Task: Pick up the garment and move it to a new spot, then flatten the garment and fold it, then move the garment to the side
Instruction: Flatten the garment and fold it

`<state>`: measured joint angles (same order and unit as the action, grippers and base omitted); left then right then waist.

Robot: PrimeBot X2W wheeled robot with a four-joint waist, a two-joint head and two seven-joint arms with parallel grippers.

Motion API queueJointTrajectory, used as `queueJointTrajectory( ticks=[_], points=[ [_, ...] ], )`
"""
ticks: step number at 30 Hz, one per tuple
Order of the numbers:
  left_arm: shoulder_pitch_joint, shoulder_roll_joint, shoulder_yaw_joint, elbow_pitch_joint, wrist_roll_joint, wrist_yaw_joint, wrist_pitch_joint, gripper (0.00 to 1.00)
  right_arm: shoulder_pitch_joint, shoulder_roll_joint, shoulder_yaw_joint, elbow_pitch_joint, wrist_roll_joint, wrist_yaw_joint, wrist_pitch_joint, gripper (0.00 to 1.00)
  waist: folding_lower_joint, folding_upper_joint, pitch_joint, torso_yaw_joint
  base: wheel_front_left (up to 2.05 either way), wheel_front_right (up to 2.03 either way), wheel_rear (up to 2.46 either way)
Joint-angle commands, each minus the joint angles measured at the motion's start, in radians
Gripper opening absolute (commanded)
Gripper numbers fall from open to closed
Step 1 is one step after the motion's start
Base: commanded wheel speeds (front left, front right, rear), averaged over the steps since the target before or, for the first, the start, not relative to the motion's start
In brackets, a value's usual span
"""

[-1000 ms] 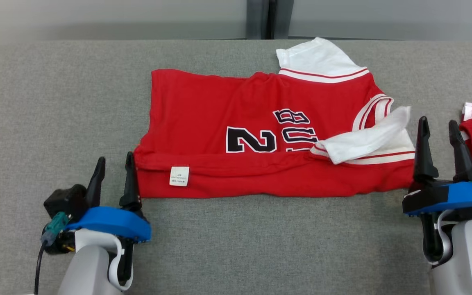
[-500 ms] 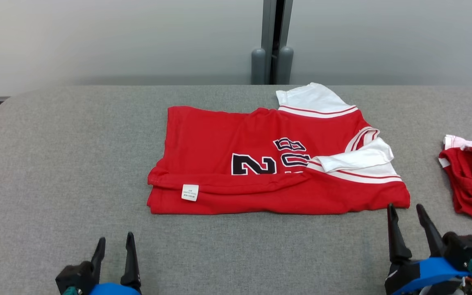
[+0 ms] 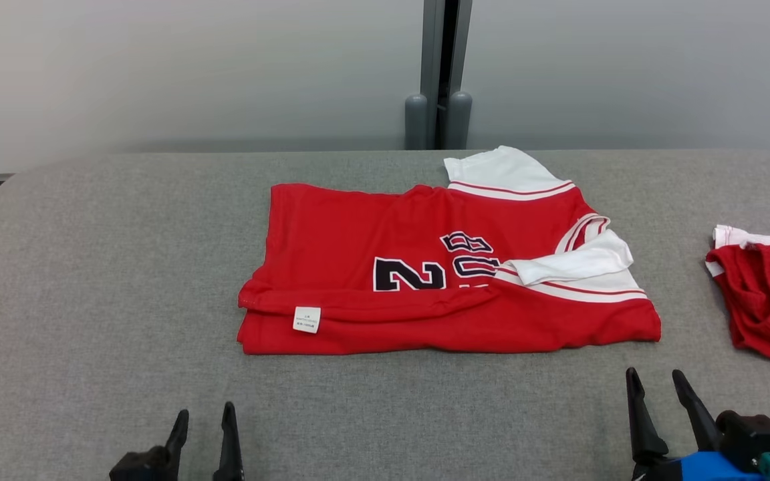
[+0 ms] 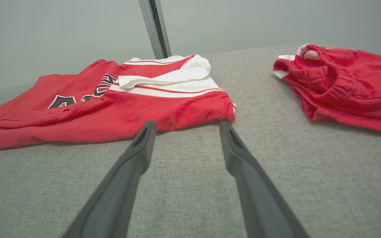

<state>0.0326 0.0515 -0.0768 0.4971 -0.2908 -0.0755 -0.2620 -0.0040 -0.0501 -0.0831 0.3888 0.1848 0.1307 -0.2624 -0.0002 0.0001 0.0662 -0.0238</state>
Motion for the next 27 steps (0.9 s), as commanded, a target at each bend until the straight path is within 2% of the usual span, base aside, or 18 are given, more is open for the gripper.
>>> queueJointTrajectory(
  ticks=[1,16,27],
  points=[
    [-0.041,-0.001,-0.001,-0.003,-0.002,0.001,-0.004,1.0,-0.016,-0.002,-0.002,-0.009,0.002,0.0,-0.003,1.0,0.0002,-0.0001,0.015,0.002,0.0,0.0,0.0],
    [-0.34,-0.001,0.027,0.126,0.04,-0.047,-0.004,1.0,-0.207,-0.002,-0.024,-0.033,-0.001,0.0,-0.003,1.0,0.0002,-0.0001,0.235,-0.022,0.0,0.0,0.0],
    [-0.346,-0.001,-0.031,0.233,0.042,-0.058,0.006,1.0,-0.307,-0.001,-0.133,0.114,-0.079,0.0,-0.003,1.0,0.0002,-0.0001,0.277,-0.012,0.0,0.0,0.0]
  ],
)
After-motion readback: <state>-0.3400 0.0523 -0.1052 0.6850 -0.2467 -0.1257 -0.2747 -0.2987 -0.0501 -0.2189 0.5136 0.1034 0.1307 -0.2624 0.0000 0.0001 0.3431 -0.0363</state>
